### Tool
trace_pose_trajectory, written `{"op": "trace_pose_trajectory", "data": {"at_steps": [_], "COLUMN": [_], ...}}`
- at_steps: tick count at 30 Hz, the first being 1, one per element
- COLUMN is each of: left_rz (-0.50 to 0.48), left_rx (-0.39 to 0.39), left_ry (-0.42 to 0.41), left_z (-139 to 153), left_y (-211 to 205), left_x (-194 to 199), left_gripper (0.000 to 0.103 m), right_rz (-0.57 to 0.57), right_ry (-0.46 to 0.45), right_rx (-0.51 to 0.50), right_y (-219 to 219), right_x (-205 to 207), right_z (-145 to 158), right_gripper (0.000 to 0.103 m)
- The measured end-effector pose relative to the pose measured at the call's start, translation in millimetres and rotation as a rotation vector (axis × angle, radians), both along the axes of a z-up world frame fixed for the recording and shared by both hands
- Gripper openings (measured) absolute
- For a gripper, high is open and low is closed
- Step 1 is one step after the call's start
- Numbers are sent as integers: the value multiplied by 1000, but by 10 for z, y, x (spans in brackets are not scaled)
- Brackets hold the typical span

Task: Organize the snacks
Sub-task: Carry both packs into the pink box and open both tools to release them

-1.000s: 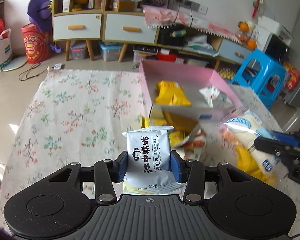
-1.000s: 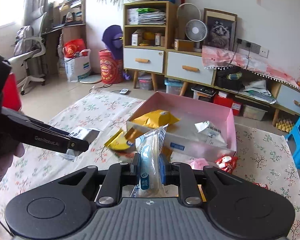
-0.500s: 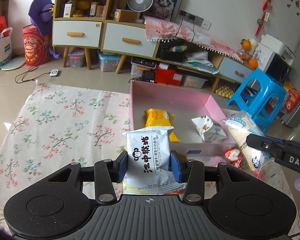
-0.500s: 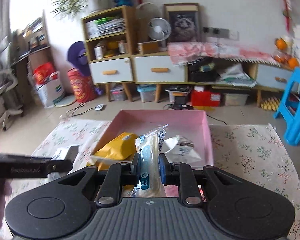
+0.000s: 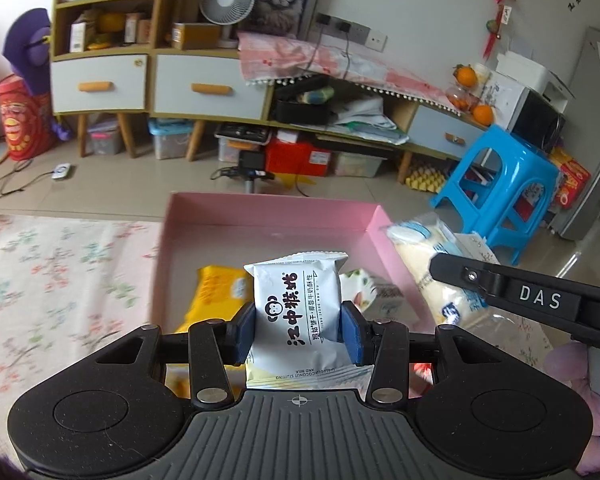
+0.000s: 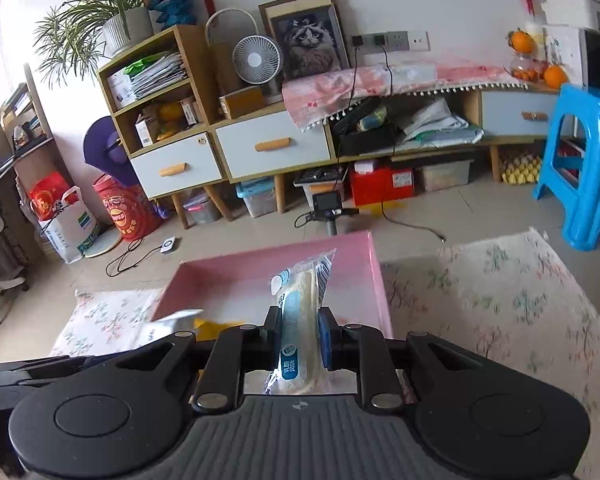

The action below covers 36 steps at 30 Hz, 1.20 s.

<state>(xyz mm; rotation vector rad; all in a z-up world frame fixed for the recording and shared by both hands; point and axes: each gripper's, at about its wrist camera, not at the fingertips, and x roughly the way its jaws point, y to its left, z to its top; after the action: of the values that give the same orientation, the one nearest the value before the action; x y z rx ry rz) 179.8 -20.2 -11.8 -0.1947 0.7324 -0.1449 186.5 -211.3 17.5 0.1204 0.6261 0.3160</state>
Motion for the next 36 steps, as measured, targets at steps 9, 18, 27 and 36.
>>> {"op": "trace_pose_trajectory", "data": {"at_steps": [9, 18, 27, 36], "left_rz": [-9, -1, -22, -21], "left_rx": [17, 9, -18, -45], "left_ry": [9, 51, 101, 106], "left_z": [-329, -545, -484, -372], "left_y": [-109, -76, -49, -30], "left_x": [257, 422, 468, 419], "left_gripper": [42, 43, 56, 78], "right_rz": [20, 23, 19, 2], "right_ry": [-39, -40, -87, -104], "right_rx": [-128, -154, -200, -192], "right_y": [63, 29, 47, -53], "right_x": [363, 464, 418, 398], "right_z": [-254, -363, -297, -223], "right_gripper": [7, 10, 39, 66]}}
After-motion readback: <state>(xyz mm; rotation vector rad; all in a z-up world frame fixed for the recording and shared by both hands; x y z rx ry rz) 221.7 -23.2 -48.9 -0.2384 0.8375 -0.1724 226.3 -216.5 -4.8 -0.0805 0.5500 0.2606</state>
